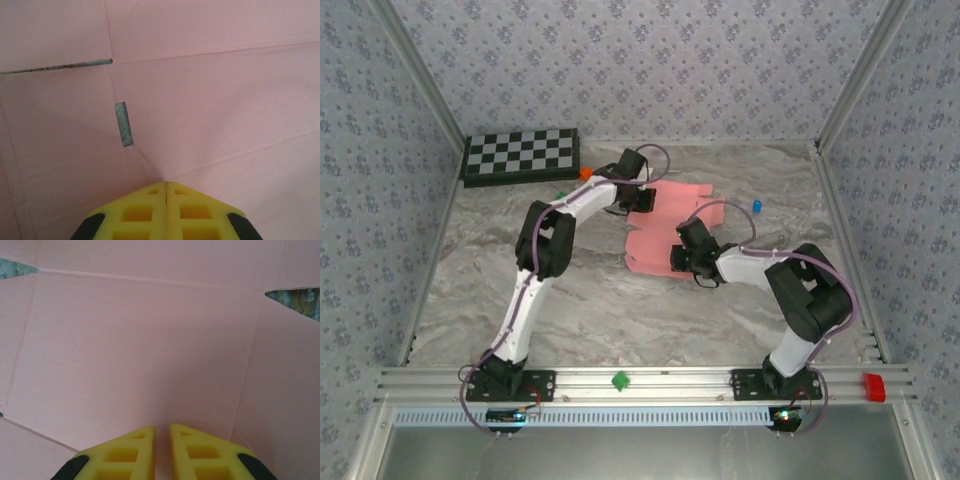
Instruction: Fold the paper box
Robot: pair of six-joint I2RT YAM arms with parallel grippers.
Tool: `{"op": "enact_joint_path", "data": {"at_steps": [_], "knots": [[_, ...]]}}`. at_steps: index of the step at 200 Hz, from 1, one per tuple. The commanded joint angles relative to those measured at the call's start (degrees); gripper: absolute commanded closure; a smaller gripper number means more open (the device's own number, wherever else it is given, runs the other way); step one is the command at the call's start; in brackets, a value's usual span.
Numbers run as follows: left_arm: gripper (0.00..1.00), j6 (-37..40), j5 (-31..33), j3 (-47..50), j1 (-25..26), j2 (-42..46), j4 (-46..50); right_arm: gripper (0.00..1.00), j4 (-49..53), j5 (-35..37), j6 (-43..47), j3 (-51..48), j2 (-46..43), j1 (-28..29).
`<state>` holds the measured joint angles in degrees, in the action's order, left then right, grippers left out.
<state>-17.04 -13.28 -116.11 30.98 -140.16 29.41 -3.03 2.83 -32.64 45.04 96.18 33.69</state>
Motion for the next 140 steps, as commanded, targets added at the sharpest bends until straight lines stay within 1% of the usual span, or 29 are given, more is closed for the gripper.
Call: {"op": "enact_joint_path", "data": {"at_steps": [1,46,67,104,140], "knots": [[1.0,-0.13,0.66,5.89,0.03,2.9,2.52,0.84,2.67,1.96,-1.06,-0.91,0.85,0.19],[1.0,-1.38,1.59,17.78,1.22,10.94,0.34,0.84,4.46,3.29,-0.97,-4.6,-2.4,0.0],[1.0,-2.38,-0.91,23.81,1.32,15.06,-2.92,0.84,5.72,3.94,-1.02,-5.29,-3.47,-0.29],[1.0,-6.14,-1.4,33.42,2.07,21.14,-5.41,0.84,8.34,5.87,-0.43,-3.39,-3.39,-1.16],[1.0,-11.24,-1.07,43.66,4.96,27.6,-9.41,0.84,11.4,7.71,2.66,0.0,-2.43,-1.99]]}}
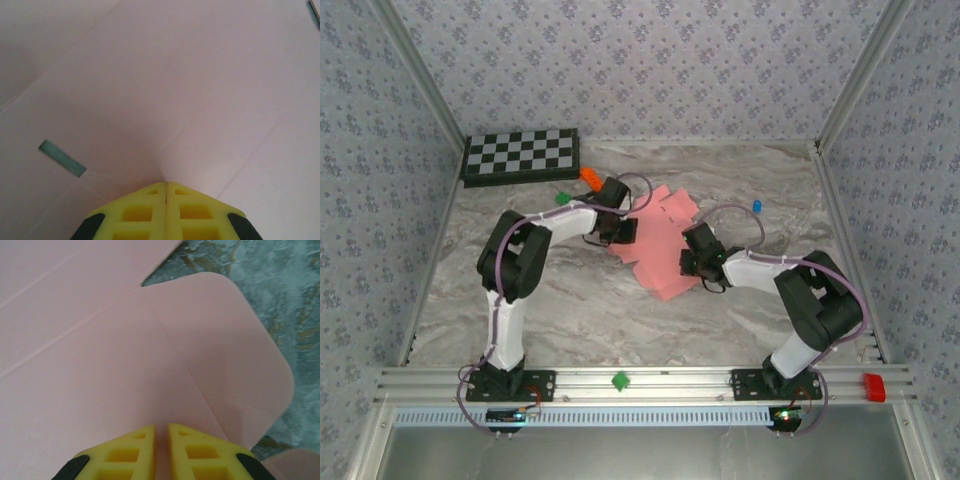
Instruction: Fold the paper box
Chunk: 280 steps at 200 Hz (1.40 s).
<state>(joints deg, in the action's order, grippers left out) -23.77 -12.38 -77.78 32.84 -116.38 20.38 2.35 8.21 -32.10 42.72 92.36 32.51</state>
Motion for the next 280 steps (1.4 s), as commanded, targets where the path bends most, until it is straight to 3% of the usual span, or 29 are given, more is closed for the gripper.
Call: {"op": "enact_joint_path", "data": {"at_steps": [1,39,80,124,172,240,280], "knots": [[1.0,-4.56,-1.96,5.56,3.19,4.02,-0.41,0.84,6.1,2.34,2.21,2.43,1.45,-0.88],[0.99,-8.03,-0.13,8.61,4.91,8.97,-1.28,0.84,8.01,2.34,4.57,6.21,-0.98,-1.2],[0.94,-5.51,2.18,3.23,4.32,11.04,1.85,0.84,8.71,-0.87,3.8,6.56,-5.86,-0.88],[0.9,-0.28,2.84,-4.63,0.43,5.04,4.55,0.84,6.23,-3.34,-0.19,1.38,-8.25,-0.72],[1.0,4.51,2.26,-11.02,-1.64,-3.49,6.74,0.86,4.82,-3.49,-1.72,-0.77,-5.71,-0.53],[1.0,2.59,1.51,-5.18,-1.68,-3.24,3.52,0.87,4.67,-3.92,-1.78,0.42,-0.46,0.68],[1.0,3.18,1.22,-3.7,-1.63,-3.68,2.82,0.88,5.26,-3.93,-2.54,-0.5,-0.12,4.7]]}}
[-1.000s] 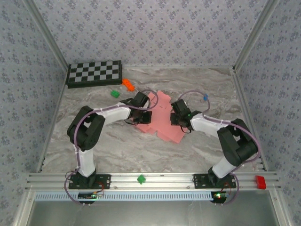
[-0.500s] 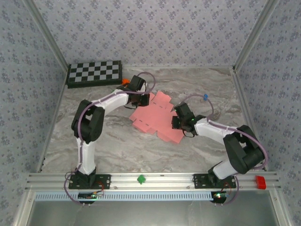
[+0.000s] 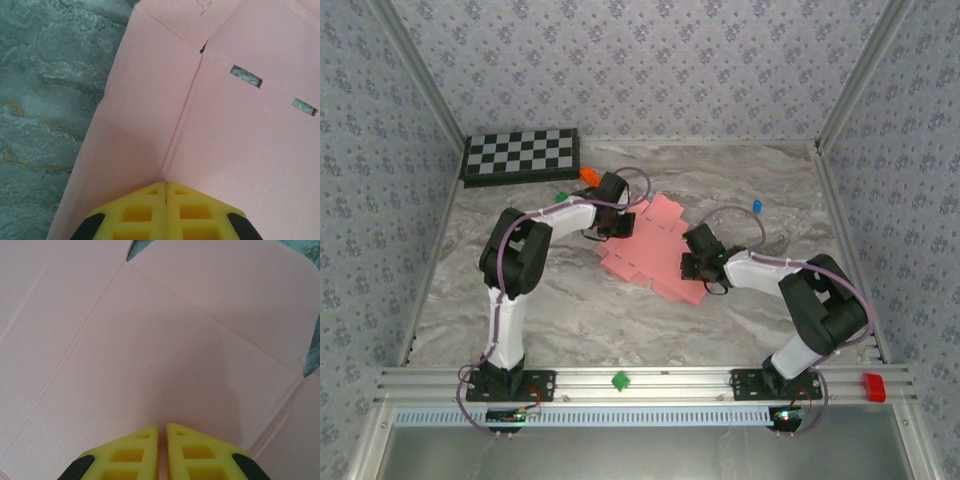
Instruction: Fold the paper box
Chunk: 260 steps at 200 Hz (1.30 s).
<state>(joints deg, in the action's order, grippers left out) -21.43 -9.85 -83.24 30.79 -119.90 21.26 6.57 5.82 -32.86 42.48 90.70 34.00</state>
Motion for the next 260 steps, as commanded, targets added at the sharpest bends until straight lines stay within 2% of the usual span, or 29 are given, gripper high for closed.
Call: {"op": "enact_joint_path", "data": {"at_steps": [1,81,120,137,152,183,220,260], "knots": [[1.0,0.85,-1.36,1.81,0.42,-0.21,1.9,0.87,1.02,-1.49,-1.81,-0.32,1.52,3.29],[0.99,3.15,-5.43,3.64,0.73,0.27,1.42,0.87,0.96,-0.42,-7.86,-0.95,1.3,17.68],[0.93,3.5,-6.75,4.13,0.83,3.37,1.39,0.88,3.84,2.69,-8.36,2.95,0.2,22.22],[0.86,3.35,-6.69,3.62,0.9,5.89,1.89,0.87,7.85,3.97,-7.55,5.11,-1.95,22.1],[0.74,2.86,-5.86,3.6,0.92,8.75,1.97,0.87,9.37,4.84,-5.23,6.06,-3.93,21.18],[0.56,0.21,0.91,5.63,0.53,15.48,1.85,0.88,7.44,1.77,-1.02,6.54,-4.78,15.51],[0.49,-6.82,7.66,8.43,0.16,20.43,4.84,0.9,2.74,-3.65,4.99,9.33,-1.0,10.19],[0.44,-15.27,9.87,12.59,0.15,22.86,6.07,0.93,1.86,-6.31,5.08,12.45,5.0,9.47]]}}
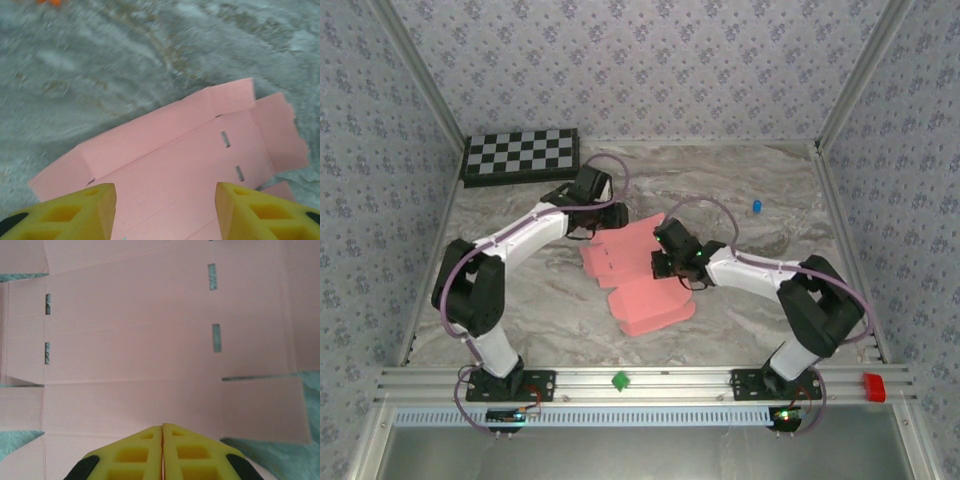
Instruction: Fold the paper box
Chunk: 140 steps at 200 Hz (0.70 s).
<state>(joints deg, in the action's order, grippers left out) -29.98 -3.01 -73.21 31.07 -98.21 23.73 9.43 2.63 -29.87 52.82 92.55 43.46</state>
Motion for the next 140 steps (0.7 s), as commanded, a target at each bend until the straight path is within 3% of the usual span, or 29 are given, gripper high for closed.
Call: {"op": "enact_joint_path", "data": {"at_steps": [1,56,140], "knots": [[0.44,-6.79,3.06,2.59,-0.13,1.18,3.61,0.93,-1.09,-3.19,2.05,2.16,3.28,-0.02],[0.37,-9.55,8.57,3.79,-0.17,0.3,6.03,0.97,-2.21,-2.86,-1.05,1.74,7.79,1.1],[0.34,-8.71,9.16,2.24,-1.3,-4.43,5.45,0.98,-2.09,-2.81,-2.03,1.59,10.05,2.24]]}}
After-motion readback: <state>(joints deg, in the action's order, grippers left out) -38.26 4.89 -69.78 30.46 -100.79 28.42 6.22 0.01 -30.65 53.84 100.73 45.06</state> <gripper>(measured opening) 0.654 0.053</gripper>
